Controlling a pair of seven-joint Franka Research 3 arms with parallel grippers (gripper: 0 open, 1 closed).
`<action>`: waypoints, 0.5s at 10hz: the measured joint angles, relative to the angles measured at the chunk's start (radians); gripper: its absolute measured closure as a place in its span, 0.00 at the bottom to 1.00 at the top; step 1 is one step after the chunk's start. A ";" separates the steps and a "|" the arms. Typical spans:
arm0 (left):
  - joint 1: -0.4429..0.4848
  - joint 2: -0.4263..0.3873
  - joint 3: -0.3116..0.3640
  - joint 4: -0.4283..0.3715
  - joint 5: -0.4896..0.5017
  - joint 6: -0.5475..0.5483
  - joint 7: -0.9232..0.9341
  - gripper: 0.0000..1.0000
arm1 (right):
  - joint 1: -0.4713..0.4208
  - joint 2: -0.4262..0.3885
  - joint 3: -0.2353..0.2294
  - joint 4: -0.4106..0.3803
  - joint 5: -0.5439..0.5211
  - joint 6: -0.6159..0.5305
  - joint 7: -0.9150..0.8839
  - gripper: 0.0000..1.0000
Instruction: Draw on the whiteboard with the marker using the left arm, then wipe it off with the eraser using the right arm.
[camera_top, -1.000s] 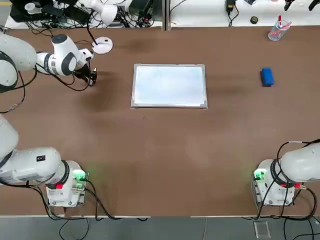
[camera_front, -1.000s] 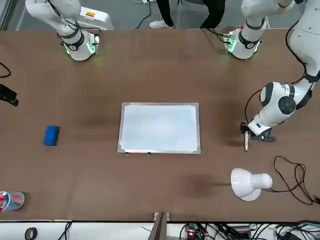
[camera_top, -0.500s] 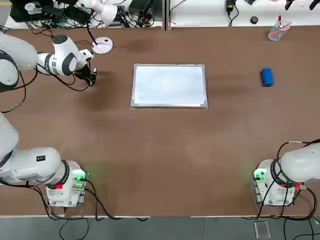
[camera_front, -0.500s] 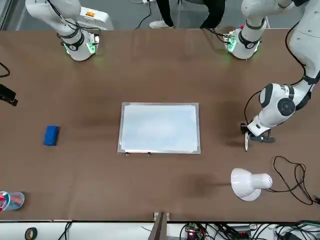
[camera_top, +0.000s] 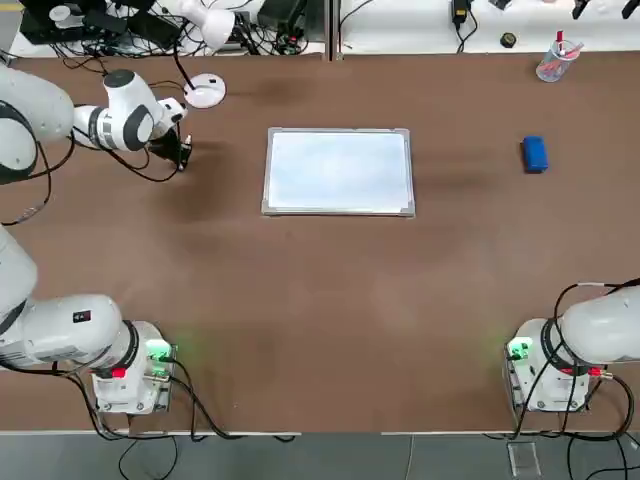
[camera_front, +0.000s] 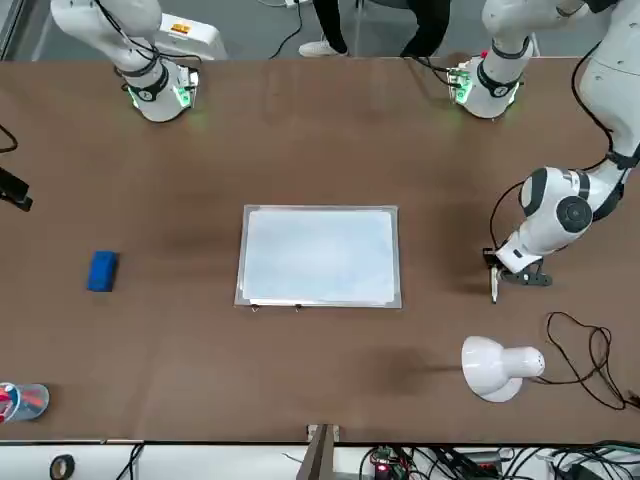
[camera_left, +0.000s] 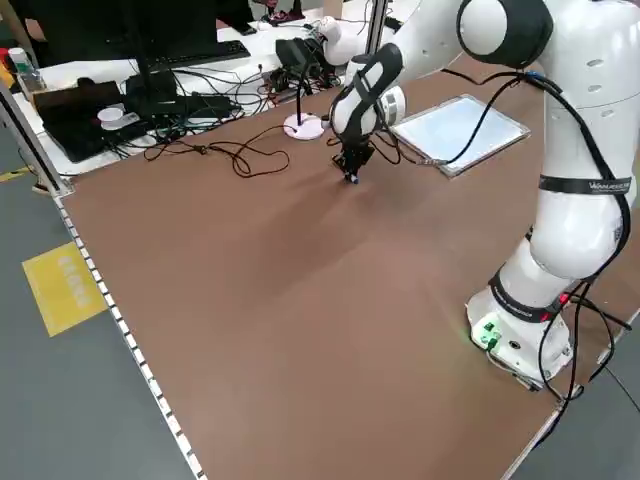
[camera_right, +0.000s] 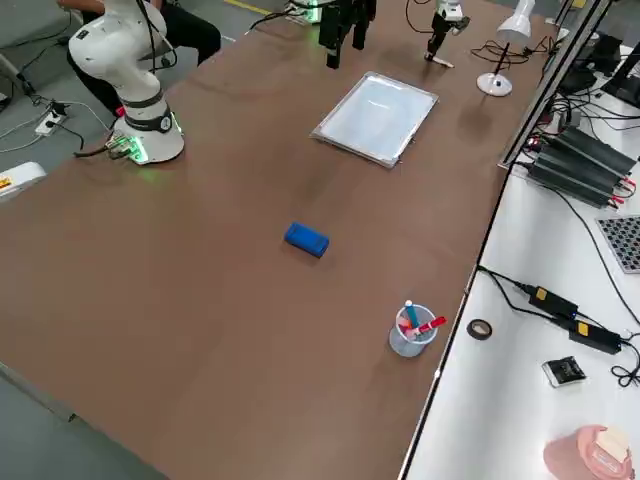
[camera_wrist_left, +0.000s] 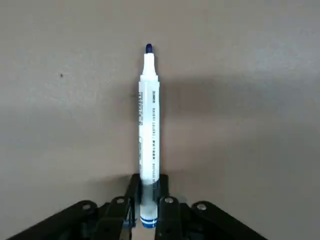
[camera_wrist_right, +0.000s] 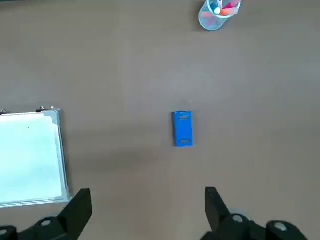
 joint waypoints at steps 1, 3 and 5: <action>-0.001 0.000 -0.007 0.008 0.000 -0.022 -0.033 0.82 | 0.000 0.000 0.000 0.000 -0.002 0.000 0.000 0.00; 0.002 -0.006 -0.060 0.056 -0.011 -0.132 -0.131 0.82 | 0.000 -0.001 -0.001 0.000 -0.003 0.000 0.000 0.00; 0.000 -0.018 -0.160 0.151 -0.115 -0.294 -0.265 0.82 | -0.001 -0.002 -0.001 0.000 -0.004 0.000 0.000 0.00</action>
